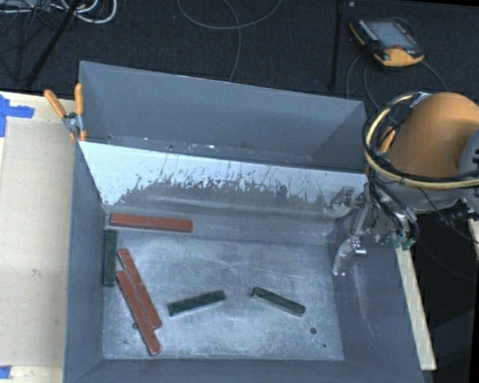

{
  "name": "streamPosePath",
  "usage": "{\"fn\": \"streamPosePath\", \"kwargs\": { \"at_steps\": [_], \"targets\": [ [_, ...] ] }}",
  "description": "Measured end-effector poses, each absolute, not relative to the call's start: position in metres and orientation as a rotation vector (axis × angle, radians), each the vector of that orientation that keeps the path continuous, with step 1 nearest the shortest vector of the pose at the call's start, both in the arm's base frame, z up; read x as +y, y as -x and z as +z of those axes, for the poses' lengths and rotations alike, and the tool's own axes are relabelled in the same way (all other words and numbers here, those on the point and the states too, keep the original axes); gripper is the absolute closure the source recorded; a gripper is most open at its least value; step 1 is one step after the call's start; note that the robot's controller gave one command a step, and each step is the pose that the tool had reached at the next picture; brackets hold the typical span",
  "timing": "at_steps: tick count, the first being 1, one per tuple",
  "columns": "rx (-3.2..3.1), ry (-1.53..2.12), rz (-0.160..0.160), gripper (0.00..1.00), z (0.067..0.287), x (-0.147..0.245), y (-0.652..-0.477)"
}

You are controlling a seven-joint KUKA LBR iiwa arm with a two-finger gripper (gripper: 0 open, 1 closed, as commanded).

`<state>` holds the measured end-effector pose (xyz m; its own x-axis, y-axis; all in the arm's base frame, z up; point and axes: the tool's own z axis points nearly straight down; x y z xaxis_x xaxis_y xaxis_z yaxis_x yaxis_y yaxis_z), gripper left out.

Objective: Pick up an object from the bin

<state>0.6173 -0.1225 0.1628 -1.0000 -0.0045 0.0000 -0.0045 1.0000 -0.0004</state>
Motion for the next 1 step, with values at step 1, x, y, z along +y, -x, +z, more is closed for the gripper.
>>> {"fn": "streamPosePath", "kwargs": {
  "at_steps": [1],
  "targets": [
    [3.142, 0.007, -0.001, 0.00, 0.1628, -0.1226, -0.6173]
  ]
}}
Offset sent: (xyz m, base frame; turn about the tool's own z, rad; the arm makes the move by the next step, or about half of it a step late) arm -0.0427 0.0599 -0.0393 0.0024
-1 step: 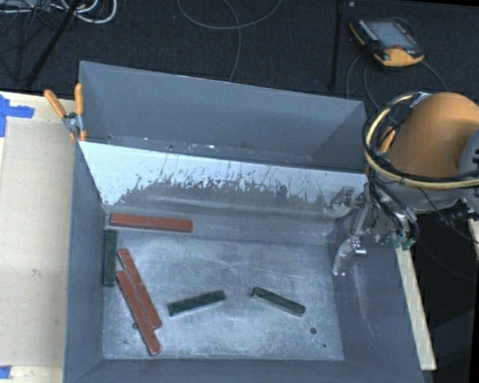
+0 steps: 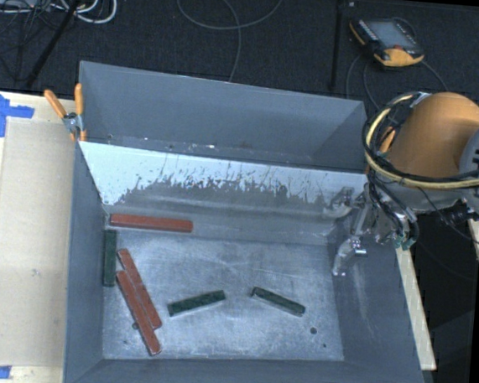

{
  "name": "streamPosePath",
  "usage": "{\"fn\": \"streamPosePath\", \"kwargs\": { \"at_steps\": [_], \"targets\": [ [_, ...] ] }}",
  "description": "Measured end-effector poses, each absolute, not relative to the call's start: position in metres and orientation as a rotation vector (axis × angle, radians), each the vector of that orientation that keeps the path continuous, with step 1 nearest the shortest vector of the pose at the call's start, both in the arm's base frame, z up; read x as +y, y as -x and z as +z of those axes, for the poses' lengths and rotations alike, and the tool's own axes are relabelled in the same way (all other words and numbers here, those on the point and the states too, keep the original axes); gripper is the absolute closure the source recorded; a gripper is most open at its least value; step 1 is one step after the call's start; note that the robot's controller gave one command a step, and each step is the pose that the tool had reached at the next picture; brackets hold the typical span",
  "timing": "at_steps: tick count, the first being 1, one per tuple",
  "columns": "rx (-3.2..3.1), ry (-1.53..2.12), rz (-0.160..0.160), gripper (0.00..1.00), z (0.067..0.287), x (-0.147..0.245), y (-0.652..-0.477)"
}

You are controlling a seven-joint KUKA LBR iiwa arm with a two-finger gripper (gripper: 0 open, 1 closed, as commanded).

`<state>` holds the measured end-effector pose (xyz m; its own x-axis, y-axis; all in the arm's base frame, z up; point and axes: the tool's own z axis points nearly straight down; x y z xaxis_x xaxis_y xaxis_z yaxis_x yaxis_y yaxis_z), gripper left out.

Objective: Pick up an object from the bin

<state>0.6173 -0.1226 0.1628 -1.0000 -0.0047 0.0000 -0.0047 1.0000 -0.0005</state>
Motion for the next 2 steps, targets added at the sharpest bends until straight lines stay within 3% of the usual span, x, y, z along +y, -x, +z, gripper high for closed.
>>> {"fn": "streamPosePath", "kwargs": {
  "at_steps": [1, 2],
  "targets": [
    [-3.144, 0.003, 0.001, 0.00, 0.133, -0.079, -0.585],
    [-3.163, 0.007, 0.001, 1.00, 0.076, -0.091, -0.539]
  ]
}}
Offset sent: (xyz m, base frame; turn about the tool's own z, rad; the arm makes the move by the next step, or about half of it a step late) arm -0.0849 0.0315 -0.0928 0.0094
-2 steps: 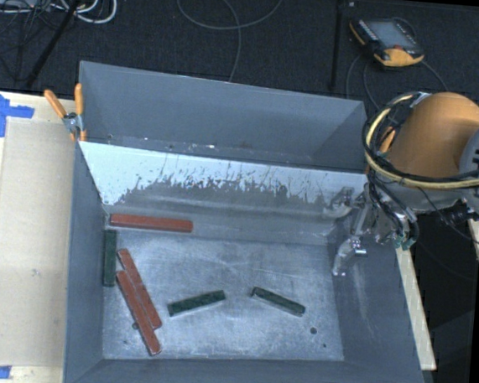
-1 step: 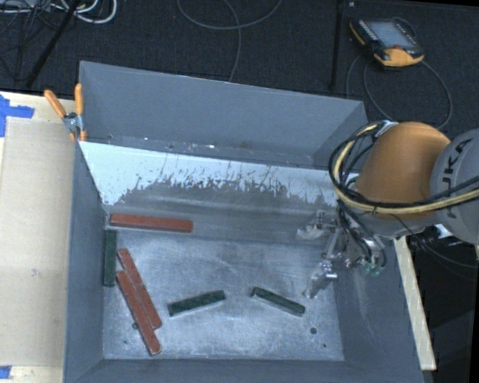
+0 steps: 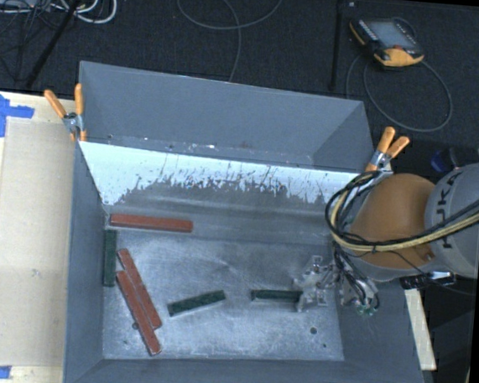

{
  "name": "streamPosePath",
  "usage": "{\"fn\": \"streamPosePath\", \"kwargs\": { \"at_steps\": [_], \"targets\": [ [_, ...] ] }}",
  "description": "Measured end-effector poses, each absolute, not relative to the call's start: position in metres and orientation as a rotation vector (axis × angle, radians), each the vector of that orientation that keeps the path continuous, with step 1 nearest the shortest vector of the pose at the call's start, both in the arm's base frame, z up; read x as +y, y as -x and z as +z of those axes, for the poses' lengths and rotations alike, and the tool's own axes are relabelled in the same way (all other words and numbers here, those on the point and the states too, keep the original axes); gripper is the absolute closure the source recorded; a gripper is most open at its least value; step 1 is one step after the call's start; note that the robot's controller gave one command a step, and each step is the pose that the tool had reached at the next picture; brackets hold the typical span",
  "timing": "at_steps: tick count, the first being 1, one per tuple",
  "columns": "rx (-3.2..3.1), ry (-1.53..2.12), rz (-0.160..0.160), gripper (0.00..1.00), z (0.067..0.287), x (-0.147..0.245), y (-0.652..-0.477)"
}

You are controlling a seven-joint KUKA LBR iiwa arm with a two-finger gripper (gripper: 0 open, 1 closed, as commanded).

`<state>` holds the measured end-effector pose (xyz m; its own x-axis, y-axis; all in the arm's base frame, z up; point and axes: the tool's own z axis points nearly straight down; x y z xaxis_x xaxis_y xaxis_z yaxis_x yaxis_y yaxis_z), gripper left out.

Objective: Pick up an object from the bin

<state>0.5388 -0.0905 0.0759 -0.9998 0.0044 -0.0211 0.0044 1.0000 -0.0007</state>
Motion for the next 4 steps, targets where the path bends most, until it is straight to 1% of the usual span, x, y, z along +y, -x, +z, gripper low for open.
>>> {"fn": "streamPosePath", "kwargs": {
  "at_steps": [1, 2, 3, 4],
  "targets": [
    [3.139, -0.005, 0.000, 0.00, 0.072, -0.091, -0.534],
    [3.123, -0.004, -0.003, 1.00, 0.076, -0.091, -0.538],
    [3.123, -0.003, -0.003, 1.00, 0.076, -0.091, -0.538],
    [3.129, 0.131, -0.002, 1.00, 0.244, -0.083, -0.544]
  ]
}}
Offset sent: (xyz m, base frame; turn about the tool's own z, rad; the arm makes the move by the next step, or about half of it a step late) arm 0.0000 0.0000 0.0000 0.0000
